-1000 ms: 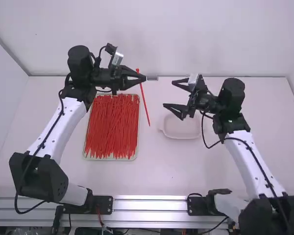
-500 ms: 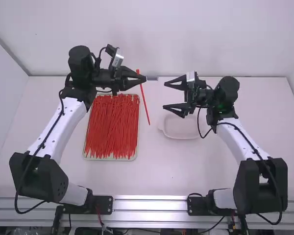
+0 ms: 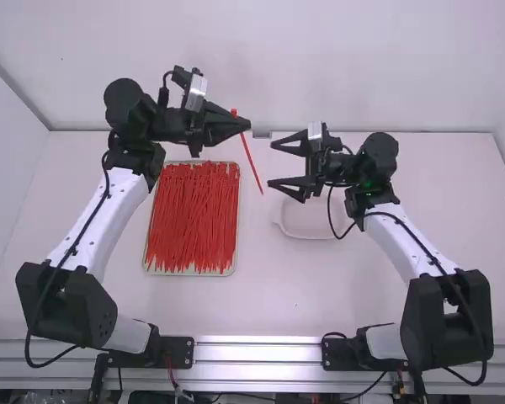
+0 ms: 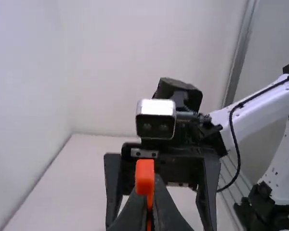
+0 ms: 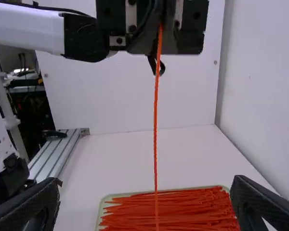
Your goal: Fasten the cable tie
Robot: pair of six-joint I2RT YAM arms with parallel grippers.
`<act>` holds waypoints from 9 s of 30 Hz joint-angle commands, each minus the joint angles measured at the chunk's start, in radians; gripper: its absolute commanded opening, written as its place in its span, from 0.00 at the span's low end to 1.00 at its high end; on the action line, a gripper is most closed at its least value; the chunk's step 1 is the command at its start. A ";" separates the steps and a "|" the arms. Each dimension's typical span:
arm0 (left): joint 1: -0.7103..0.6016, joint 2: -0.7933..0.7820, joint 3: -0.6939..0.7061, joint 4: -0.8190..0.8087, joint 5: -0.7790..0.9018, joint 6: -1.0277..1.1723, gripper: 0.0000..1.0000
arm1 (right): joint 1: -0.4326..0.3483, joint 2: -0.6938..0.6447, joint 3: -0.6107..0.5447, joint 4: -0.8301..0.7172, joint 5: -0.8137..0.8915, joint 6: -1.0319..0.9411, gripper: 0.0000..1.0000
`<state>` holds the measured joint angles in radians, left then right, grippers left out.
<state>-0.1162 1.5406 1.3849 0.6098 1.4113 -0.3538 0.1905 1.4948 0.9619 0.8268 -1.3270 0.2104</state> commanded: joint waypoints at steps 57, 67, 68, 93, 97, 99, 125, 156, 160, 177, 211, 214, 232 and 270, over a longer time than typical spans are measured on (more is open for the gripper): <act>-0.034 -0.016 0.171 -0.119 -0.065 -0.129 0.86 | 0.129 0.005 0.024 -0.017 0.057 -0.050 0.00; -0.034 -0.016 0.171 0.036 -0.066 -0.244 0.94 | 0.129 0.005 0.024 0.064 0.151 0.009 0.00; -0.035 -0.016 0.171 0.045 -0.066 -0.245 0.93 | 0.129 0.005 0.024 0.074 0.152 0.014 0.00; -0.035 -0.016 0.171 0.238 -0.122 -0.411 0.52 | 0.172 0.005 0.024 0.109 0.228 0.024 0.00; -0.035 -0.016 0.171 0.236 -0.122 -0.410 0.41 | 0.168 0.005 0.024 0.109 0.225 0.025 0.00; -0.035 -0.016 0.171 0.237 -0.122 -0.417 0.41 | 0.169 0.005 0.024 0.110 0.227 0.025 0.00; -0.028 -0.016 0.171 0.149 -0.122 -0.396 0.02 | 0.178 0.005 0.024 0.109 0.229 0.025 0.72; 0.076 0.182 0.224 -0.227 -0.219 -0.336 0.02 | 0.037 0.005 0.024 -0.129 -0.094 -0.392 0.99; 0.076 0.248 0.282 -0.335 -0.220 -0.338 0.02 | 0.061 0.005 0.024 -0.223 -0.095 -0.621 0.99; 0.075 0.311 0.327 -0.690 -0.196 -0.334 0.02 | 0.025 0.005 -0.106 -0.288 -0.095 -1.508 0.99; -0.008 0.311 0.244 -0.652 -0.219 -0.724 0.02 | 0.075 0.003 -0.210 0.058 -0.217 -1.777 0.95; -0.014 0.311 0.219 -0.599 -0.220 -0.754 0.02 | 0.080 0.003 -0.210 0.065 -0.217 -1.779 0.94; -0.037 0.311 0.101 -0.432 -0.227 -0.837 0.02 | 0.076 0.003 -0.210 0.080 -0.217 -1.778 0.66; -0.054 0.311 0.080 -0.415 -0.280 -0.824 0.02 | 0.050 0.003 -0.211 0.085 -0.221 -1.732 0.00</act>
<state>-0.1638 1.8439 1.4776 0.1921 1.1385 -1.1858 0.2466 1.4960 0.7570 0.9100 -1.5383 -1.5349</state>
